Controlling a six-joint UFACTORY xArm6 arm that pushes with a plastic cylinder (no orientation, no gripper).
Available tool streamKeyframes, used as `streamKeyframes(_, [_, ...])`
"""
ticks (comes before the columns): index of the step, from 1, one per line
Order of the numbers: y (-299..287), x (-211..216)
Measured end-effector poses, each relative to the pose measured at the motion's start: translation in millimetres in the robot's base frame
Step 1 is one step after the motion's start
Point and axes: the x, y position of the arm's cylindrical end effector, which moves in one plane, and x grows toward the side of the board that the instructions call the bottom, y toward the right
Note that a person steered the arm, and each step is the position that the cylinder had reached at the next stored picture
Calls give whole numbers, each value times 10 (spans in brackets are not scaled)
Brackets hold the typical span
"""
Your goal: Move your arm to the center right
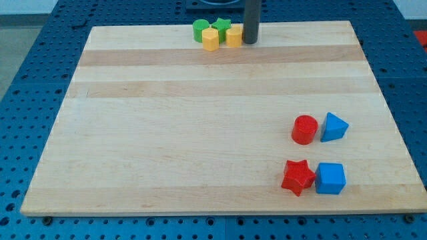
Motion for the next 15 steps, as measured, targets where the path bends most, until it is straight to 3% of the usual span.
streamKeyframes(2, [-49, -9])
streamKeyframes(4, [348, 514])
streamKeyframes(7, [429, 443])
streamKeyframes(9, [1043, 795])
streamKeyframes(12, [879, 964])
streamKeyframes(15, [1084, 1072])
